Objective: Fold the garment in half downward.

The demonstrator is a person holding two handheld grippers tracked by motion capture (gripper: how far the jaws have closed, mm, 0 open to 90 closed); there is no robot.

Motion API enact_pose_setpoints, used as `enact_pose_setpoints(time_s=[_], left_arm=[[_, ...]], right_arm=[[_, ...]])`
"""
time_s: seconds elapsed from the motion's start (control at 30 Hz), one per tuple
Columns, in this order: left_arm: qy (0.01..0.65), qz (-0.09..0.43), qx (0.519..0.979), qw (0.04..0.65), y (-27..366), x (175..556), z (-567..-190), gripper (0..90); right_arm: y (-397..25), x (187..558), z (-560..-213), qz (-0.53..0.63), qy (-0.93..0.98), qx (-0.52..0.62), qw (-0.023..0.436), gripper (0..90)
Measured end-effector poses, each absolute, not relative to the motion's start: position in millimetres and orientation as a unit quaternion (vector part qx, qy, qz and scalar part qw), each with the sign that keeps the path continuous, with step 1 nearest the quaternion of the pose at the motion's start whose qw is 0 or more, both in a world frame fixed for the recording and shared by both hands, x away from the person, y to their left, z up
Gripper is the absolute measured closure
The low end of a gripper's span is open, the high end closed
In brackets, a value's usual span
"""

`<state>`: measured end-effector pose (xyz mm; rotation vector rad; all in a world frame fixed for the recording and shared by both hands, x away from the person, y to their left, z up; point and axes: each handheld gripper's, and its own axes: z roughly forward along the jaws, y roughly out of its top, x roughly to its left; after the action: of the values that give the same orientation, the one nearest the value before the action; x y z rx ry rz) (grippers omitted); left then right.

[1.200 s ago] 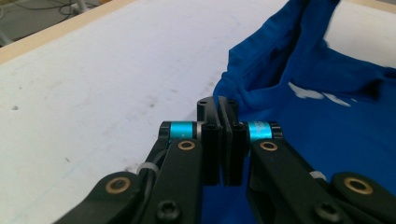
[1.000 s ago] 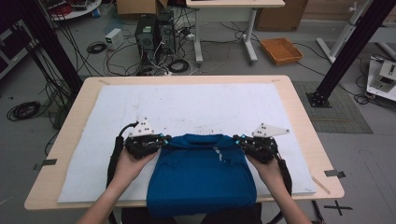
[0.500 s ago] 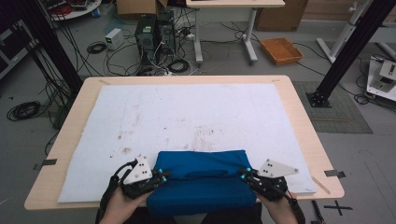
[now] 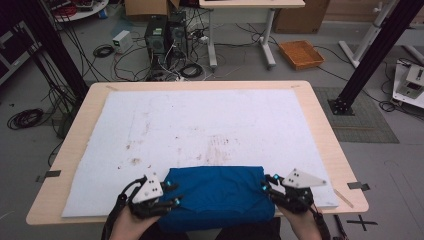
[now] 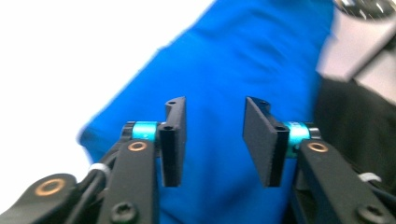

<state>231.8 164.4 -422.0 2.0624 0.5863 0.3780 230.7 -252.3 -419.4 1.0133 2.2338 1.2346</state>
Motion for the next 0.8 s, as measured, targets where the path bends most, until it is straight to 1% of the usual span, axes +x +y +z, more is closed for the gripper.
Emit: enact_pose_setpoints(time_s=[0.07,0.1,0.13,0.17,0.2,0.23,0.27,0.3,0.33,0.4,0.5,0.57,0.6,0.63,0.67,0.7,0.73,0.77,0.8], left_arm=[[0.267,0.175,0.823,0.470,169,247,-419,57.5],[0.267,0.175,0.823,0.470,169,247,-419,55.8],[0.302,0.183,0.810,0.468,174,264,-420,55.7],[0.302,0.183,0.810,0.468,174,264,-420,55.6],[0.331,0.172,0.802,0.466,179,281,-427,55.7],[0.331,0.172,0.802,0.466,179,281,-427,56.0],[0.349,0.157,0.803,0.456,182,291,-435,58.3],[0.354,0.151,0.807,0.449,184,294,-439,62.5],[0.361,0.150,0.806,0.445,184,295,-443,65.1],[0.363,0.150,0.808,0.440,186,294,-446,68.3],[0.366,0.162,0.806,0.436,187,292,-445,68.6],[0.367,0.163,0.803,0.441,188,292,-444,67.5],[0.374,0.171,0.794,0.448,191,292,-440,63.8],[0.374,0.171,0.794,0.448,191,292,-440,60.6],[0.379,0.163,0.789,0.456,195,295,-437,58.8],[0.379,0.163,0.789,0.456,195,295,-437,57.1],[0.386,0.149,0.787,0.457,196,299,-437,54.8],[0.386,0.149,0.787,0.457,196,299,-437,54.2],[0.391,0.137,0.787,0.457,194,303,-439,53.0]], right_arm=[[-255,247,-419,0.449,0.780,0.391,0.194,64.1],[-255,254,-420,0.451,0.773,0.405,0.185,63.1],[-255,261,-423,0.451,0.769,0.417,0.178,62.8],[-255,261,-423,0.451,0.769,0.417,0.178,62.8],[-256,271,-429,0.452,0.766,0.430,0.154,72.2],[-256,271,-429,0.452,0.766,0.430,0.154,72.2],[-255,275,-434,0.445,0.773,0.427,0.147,86.2],[-255,276,-436,0.439,0.777,0.426,0.149,88.4],[-256,276,-437,0.435,0.778,0.427,0.154,88.7],[-258,275,-437,0.430,0.777,0.431,0.158,88.8],[-262,276,-437,0.426,0.775,0.436,0.167,88.7],[-263,277,-437,0.430,0.774,0.435,0.163,83.7],[-263,277,-436,0.433,0.772,0.434,0.169,78.3],[-265,278,-434,0.439,0.768,0.436,0.168,73.3],[-266,278,-432,0.446,0.762,0.438,0.167,70.0],[-266,278,-432,0.446,0.762,0.438,0.167,70.0],[-268,282,-429,0.453,0.751,0.450,0.168,61.8],[-269,286,-429,0.456,0.745,0.461,0.159,56.4],[-269,290,-430,0.460,0.739,0.471,0.147,54.8]])
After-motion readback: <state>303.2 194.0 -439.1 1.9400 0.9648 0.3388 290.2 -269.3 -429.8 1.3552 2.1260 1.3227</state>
